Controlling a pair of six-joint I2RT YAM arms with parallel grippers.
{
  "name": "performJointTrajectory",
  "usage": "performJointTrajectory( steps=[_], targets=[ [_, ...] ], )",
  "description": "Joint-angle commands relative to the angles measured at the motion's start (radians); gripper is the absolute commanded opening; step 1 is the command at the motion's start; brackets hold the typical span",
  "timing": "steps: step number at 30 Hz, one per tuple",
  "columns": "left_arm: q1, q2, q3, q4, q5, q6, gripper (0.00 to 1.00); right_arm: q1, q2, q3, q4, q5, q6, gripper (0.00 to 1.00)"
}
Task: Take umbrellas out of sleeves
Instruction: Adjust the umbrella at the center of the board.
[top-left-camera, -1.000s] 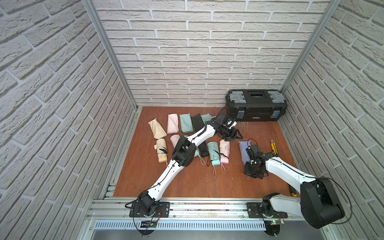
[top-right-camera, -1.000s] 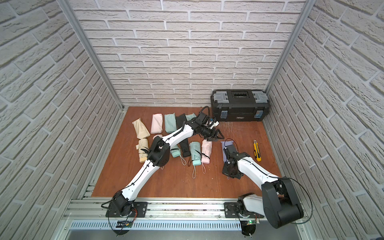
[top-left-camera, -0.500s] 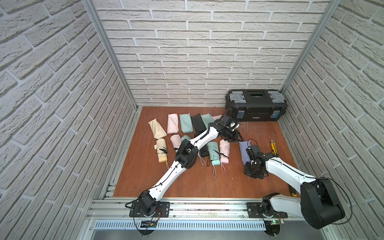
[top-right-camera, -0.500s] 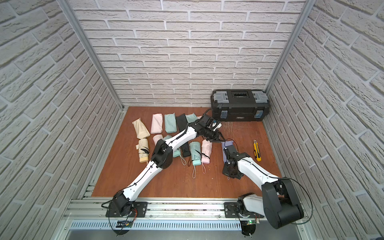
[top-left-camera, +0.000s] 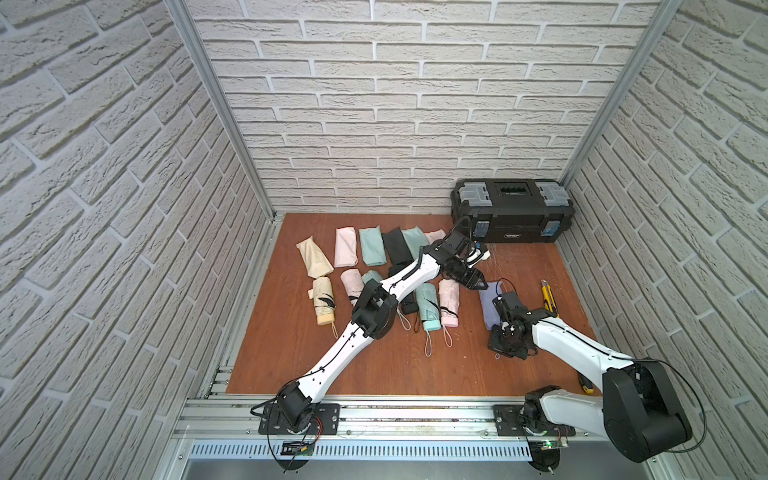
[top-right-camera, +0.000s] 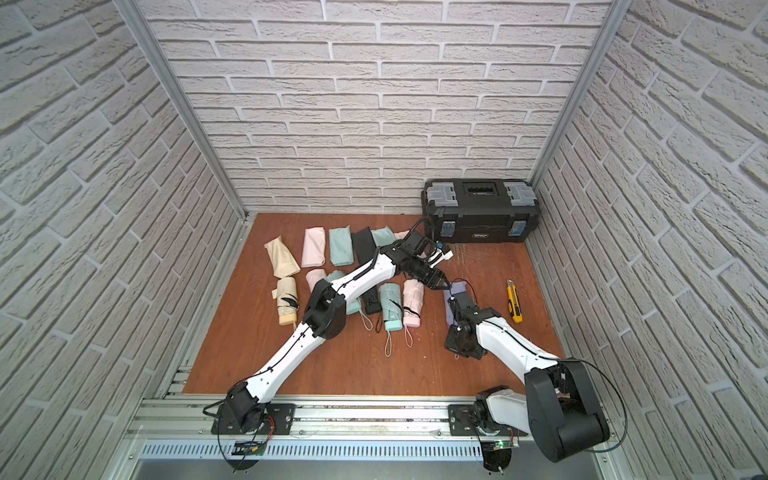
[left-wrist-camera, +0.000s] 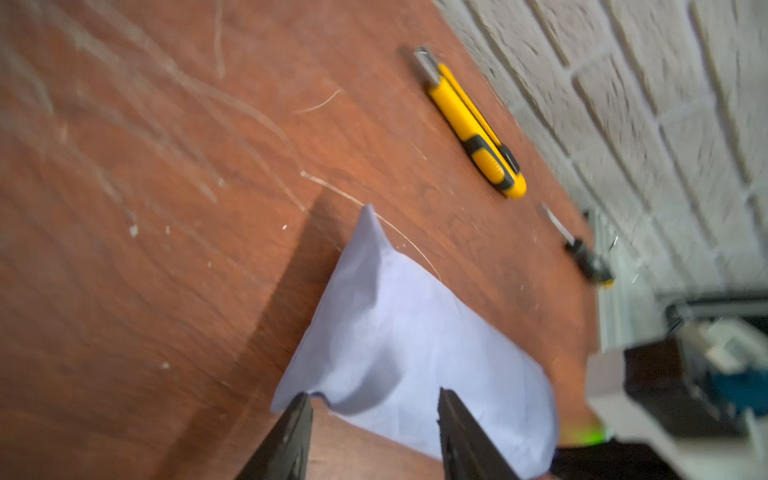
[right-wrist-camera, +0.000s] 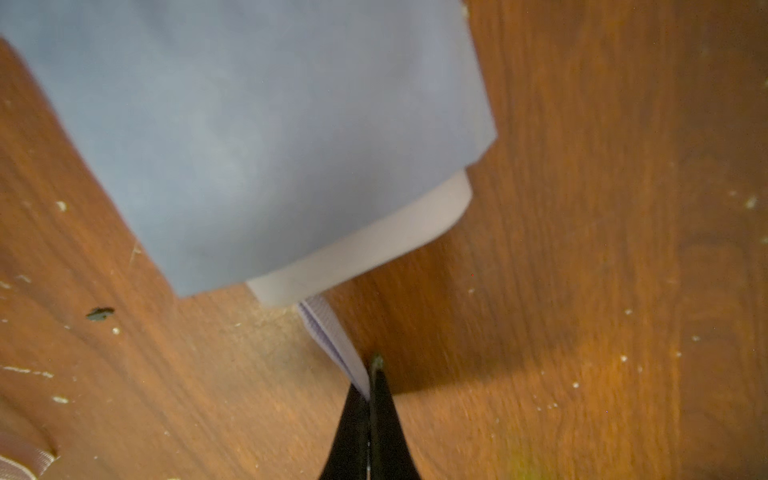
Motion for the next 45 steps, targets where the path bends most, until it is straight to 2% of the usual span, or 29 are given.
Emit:
performJointTrajectory(
  steps=[1,5,8,9,13,16,20,24,26,31,33,34,35,39,40,43,44,45],
  targets=[
    [0.010,-0.163,-0.047,-0.026,0.066,0.479,0.52,0.000,-0.005,-0.022,0.018,-0.010,-0.003,0.03],
    [0.002,-0.207,-0.150,-0.143,0.107,0.924,0.53,0.000,-0.009,-0.021,0.017,-0.011,-0.005,0.03],
    [0.011,-0.171,-0.133,-0.246,0.139,1.157,0.55,-0.001,-0.012,-0.017,0.012,-0.011,-0.007,0.03],
    [0.016,-0.158,-0.121,-0.264,0.160,1.193,0.55,0.000,-0.013,-0.016,0.011,-0.011,-0.008,0.03],
    [0.035,-0.072,-0.002,-0.283,0.242,1.169,0.64,-0.001,-0.016,-0.011,0.007,-0.011,-0.010,0.03],
    [0.035,-0.030,0.071,-0.241,0.203,1.091,0.68,0.000,-0.020,-0.015,0.009,-0.013,-0.010,0.03],
    [0.032,-0.021,0.079,-0.115,0.096,0.878,0.85,0.000,-0.032,-0.021,0.009,-0.023,-0.008,0.03],
    [0.011,-0.004,0.097,-0.168,-0.056,0.940,0.96,0.000,-0.042,-0.022,0.009,-0.025,-0.006,0.03],
    [-0.004,-0.001,0.082,-0.185,-0.127,0.984,0.98,0.000,-0.045,-0.024,0.020,-0.042,-0.008,0.03],
    [-0.021,0.008,0.082,-0.189,-0.170,1.019,0.97,0.003,-0.057,-0.042,0.031,-0.086,-0.018,0.03],
    [-0.021,0.008,0.083,-0.183,-0.164,1.014,0.98,0.006,-0.067,-0.041,0.023,-0.098,-0.025,0.12],
    [-0.021,0.002,0.082,-0.183,-0.162,1.008,0.98,0.005,-0.083,-0.042,0.029,-0.110,-0.030,0.32],
    [-0.021,-0.005,0.081,-0.182,-0.160,0.999,0.98,0.005,-0.101,-0.035,0.024,-0.100,-0.035,0.44],
    [-0.014,-0.063,0.029,-0.158,-0.117,0.976,0.98,0.005,-0.129,0.080,-0.054,-0.015,-0.093,0.60],
    [-0.011,-0.082,-0.001,-0.145,-0.112,0.978,0.98,0.005,-0.121,0.124,-0.072,0.016,-0.111,0.61],
    [0.000,-0.111,-0.041,-0.137,-0.088,0.993,0.97,0.000,-0.061,0.235,-0.084,0.107,-0.155,0.73],
    [0.008,-0.110,-0.036,-0.151,-0.071,0.994,0.96,-0.002,-0.015,0.271,-0.081,0.132,-0.166,0.80],
    [0.015,-0.108,-0.026,-0.166,-0.054,0.997,0.95,-0.007,0.024,0.299,-0.074,0.139,-0.183,0.81]
  ],
)
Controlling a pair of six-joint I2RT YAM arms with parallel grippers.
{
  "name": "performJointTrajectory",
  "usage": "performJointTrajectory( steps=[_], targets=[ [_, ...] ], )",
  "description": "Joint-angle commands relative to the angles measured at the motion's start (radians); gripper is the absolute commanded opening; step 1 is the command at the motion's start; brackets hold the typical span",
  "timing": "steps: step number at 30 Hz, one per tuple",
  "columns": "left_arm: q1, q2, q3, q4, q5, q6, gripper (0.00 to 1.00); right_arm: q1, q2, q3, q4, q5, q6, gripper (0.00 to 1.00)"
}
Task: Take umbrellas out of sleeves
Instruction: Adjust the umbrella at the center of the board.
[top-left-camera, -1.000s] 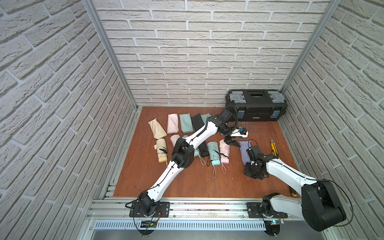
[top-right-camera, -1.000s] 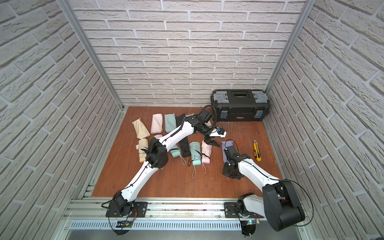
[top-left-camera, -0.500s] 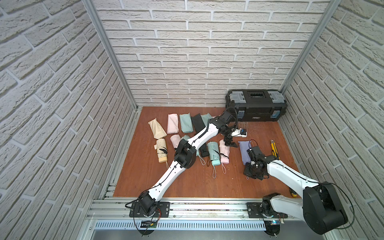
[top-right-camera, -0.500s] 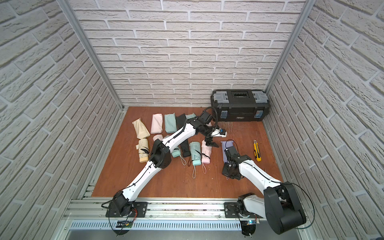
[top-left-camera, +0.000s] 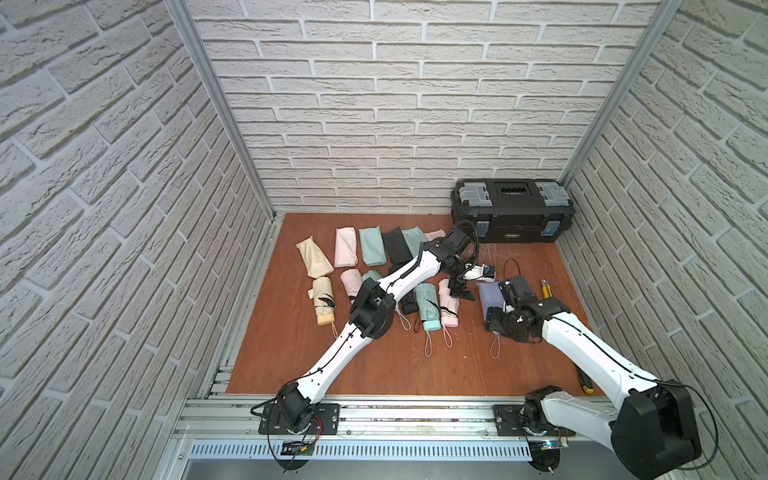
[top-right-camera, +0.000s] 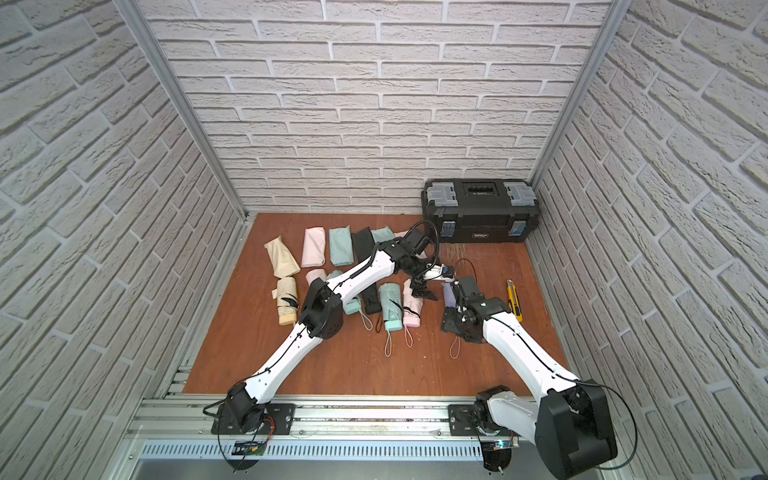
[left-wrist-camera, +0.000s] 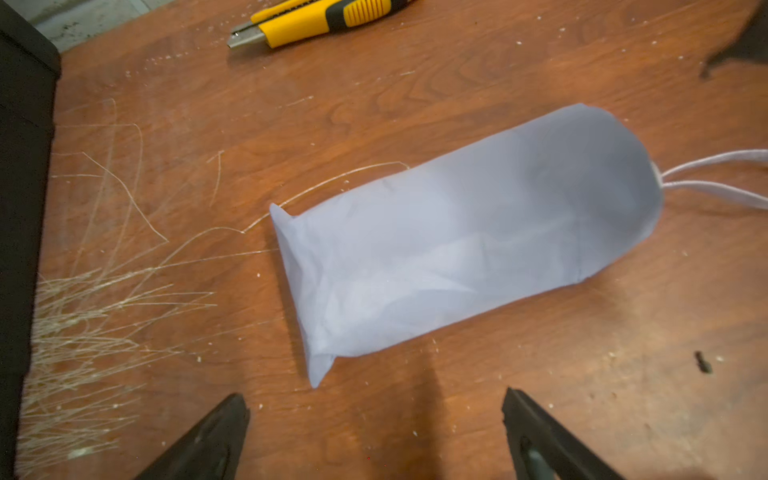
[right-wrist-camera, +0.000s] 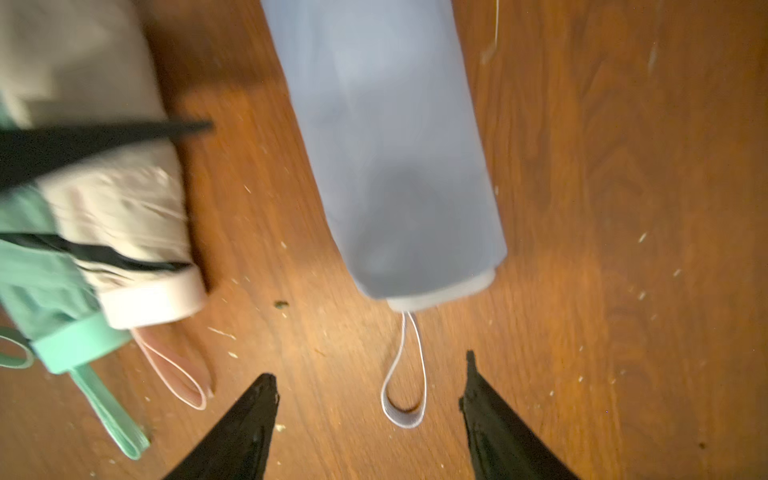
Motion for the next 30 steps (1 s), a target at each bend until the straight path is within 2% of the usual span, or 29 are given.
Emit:
performJointTrajectory(
  steps=[1,4,8,14,16,20,22,30],
  targets=[
    [0.030,-0.060,0.006,-0.031,0.084,0.021,0.93,-0.012,0.119,0.085,0.008,0.108,-0.080,0.81],
    [0.038,-0.072,0.008,-0.075,0.108,0.042,0.90,-0.022,0.265,0.154,0.050,0.114,-0.111,0.82],
    [0.040,-0.105,-0.045,-0.082,0.105,0.070,0.92,-0.025,0.421,0.194,0.108,0.104,-0.127,0.82],
    [0.055,-0.119,-0.047,-0.125,0.098,0.086,0.92,-0.025,0.511,0.199,0.161,0.083,-0.153,0.78],
    [0.060,-0.125,-0.048,-0.135,0.099,0.089,0.91,-0.018,0.520,0.192,0.166,0.080,-0.158,0.73],
    [0.072,-0.143,-0.050,-0.145,0.104,0.091,0.90,0.009,0.499,0.154,0.174,0.092,-0.156,0.53],
    [0.077,-0.153,-0.049,-0.147,0.108,0.091,0.90,0.020,0.477,0.132,0.181,0.091,-0.158,0.47],
    [0.116,-0.196,-0.076,-0.164,0.098,0.088,0.89,0.081,0.434,0.100,0.169,0.051,-0.156,0.44]
  ],
)
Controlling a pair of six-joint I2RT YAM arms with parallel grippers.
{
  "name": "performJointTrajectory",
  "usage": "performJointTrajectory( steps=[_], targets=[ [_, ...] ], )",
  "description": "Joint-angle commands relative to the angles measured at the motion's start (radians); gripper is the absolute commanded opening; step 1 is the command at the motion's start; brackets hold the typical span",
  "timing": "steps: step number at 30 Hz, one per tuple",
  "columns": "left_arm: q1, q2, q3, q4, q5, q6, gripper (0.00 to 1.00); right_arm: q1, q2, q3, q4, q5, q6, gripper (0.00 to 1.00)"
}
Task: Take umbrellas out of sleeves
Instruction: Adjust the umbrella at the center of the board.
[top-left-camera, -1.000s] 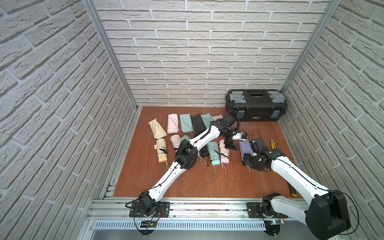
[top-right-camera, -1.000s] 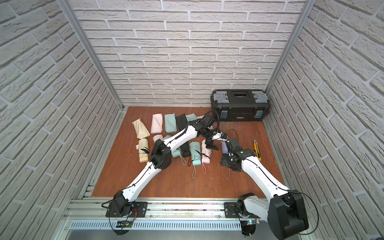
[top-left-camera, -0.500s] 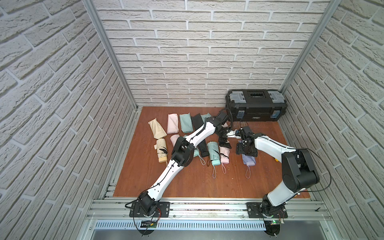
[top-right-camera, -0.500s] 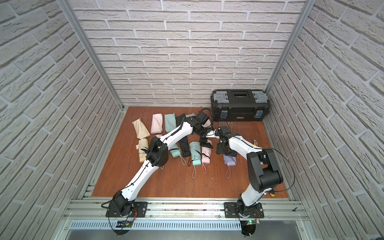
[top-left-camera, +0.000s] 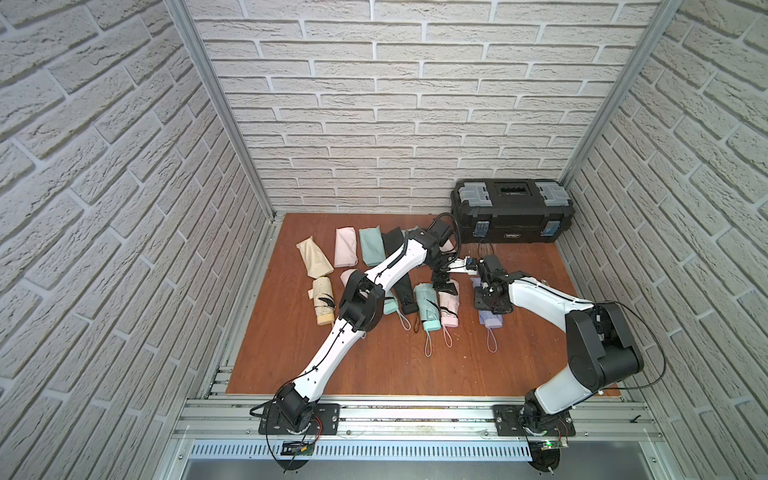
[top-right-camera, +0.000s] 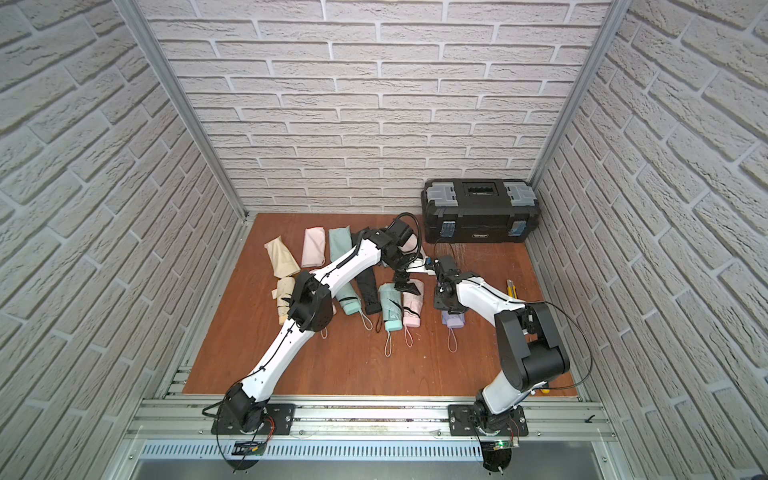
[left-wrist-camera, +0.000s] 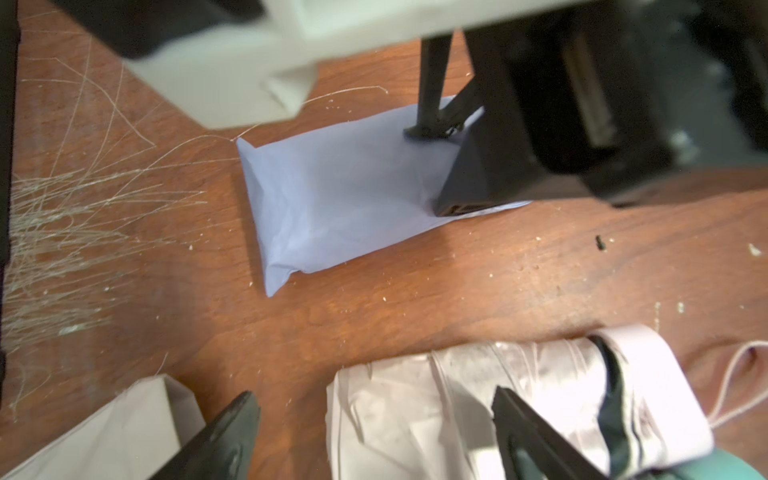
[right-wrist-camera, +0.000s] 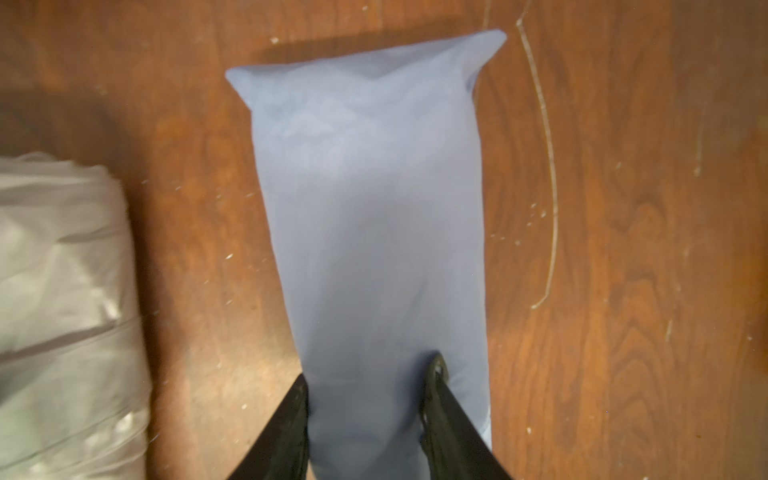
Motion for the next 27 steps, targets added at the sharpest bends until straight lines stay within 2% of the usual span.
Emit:
performJointTrajectory(
  steps=[1,7,15,18,22,24,27],
  targets=[
    [0.028,-0.105,-0.005,0.005,0.069,0.010,0.88,0.061,0.016,-0.035,-0.068,-0.066,0.006,0.44],
    [0.069,-0.149,-0.050,0.003,0.116,-0.003,0.88,0.102,-0.009,-0.051,-0.087,-0.057,0.026,0.44],
    [0.050,-0.159,-0.067,-0.015,0.131,0.027,0.88,0.106,-0.075,-0.059,-0.166,-0.005,0.048,0.44],
    [0.032,-0.146,-0.053,-0.048,0.129,0.066,0.88,0.106,-0.135,-0.065,-0.194,0.010,0.057,0.52],
    [0.003,-0.118,-0.029,-0.092,0.127,0.110,0.87,0.105,-0.246,-0.067,-0.250,-0.005,0.064,0.69],
    [-0.018,-0.104,-0.028,-0.096,0.121,0.128,0.83,0.106,-0.301,-0.074,-0.284,-0.014,0.078,0.71],
    [-0.053,-0.064,0.013,-0.092,0.088,0.123,0.80,0.106,-0.400,-0.117,-0.317,-0.059,0.107,0.66]
  ],
)
